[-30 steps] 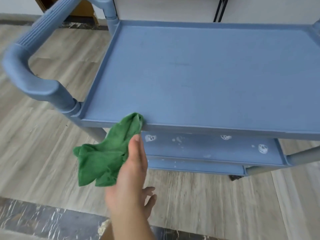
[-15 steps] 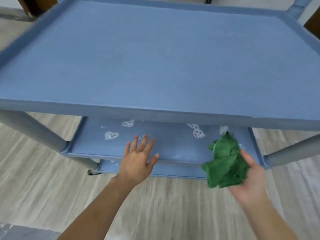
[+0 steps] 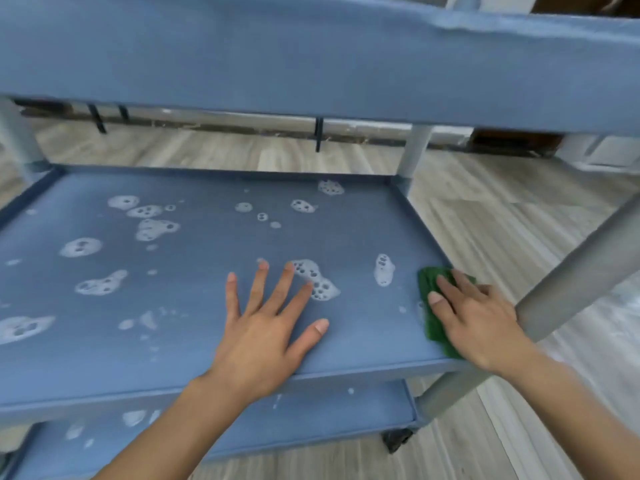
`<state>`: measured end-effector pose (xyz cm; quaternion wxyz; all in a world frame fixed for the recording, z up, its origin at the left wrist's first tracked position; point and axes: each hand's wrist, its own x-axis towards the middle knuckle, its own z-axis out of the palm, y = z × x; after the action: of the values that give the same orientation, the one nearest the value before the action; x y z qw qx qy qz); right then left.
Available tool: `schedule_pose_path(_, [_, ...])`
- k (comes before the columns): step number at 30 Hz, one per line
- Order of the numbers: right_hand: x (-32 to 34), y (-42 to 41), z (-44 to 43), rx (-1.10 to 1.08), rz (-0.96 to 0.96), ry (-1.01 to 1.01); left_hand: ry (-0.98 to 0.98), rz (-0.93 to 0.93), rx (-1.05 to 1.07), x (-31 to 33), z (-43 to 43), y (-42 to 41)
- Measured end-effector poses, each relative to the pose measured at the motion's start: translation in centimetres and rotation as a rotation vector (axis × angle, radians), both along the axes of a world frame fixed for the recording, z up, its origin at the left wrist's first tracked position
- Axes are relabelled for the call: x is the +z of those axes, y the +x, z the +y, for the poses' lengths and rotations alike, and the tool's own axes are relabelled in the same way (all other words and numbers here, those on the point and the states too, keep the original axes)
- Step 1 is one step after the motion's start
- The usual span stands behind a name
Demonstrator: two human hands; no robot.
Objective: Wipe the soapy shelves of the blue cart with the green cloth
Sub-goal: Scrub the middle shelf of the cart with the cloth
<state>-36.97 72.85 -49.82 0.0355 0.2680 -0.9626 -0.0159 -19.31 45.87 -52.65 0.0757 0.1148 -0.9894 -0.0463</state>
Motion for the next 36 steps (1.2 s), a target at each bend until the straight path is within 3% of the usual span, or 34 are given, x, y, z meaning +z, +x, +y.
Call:
schedule_pose_path(2, [-0.6,0.1,0.4,0.017,0.076,0.016,-0.043,0.004,0.006,-0.7,0.6,-0.4])
schedule_pose_path(5, [-1.3,0.2,0.2,0.207,0.116,0.029,-0.071,0.024,0.061,-0.6,0.7,-0.1])
schedule_pose_path(10, [-2.3,0.1,0.3,0.035,-0.137,-0.262,-0.037,-0.004,0.178,0.5,1.0,3.6])
schedule_pose_path(14, [-1.9,1.0,-2.0,0.018,-0.193,-0.298,0.000,-0.063,0.290,0.4,-0.6,5.7])
schedule_pose_path(20, [-2.2,6.1,-9.4,0.148,-0.192,-0.288,-0.060,-0.040,0.428,-1.0,-3.0,8.4])
schedule_pose_path(27, [-3.2,13.5,-20.3,0.530,-0.099,-0.171,0.068,0.087,0.456,-0.8,-3.0,8.3])
schedule_pose_path(32, [-3.6,10.2,-16.1,0.507,-0.066,-0.256,0.101,0.115,0.433,-0.6,-2.1,6.9])
schedule_pose_path(36, [-3.3,4.0,-8.4,0.292,-0.071,-0.269,0.061,0.084,0.396,-1.1,-1.0,6.0])
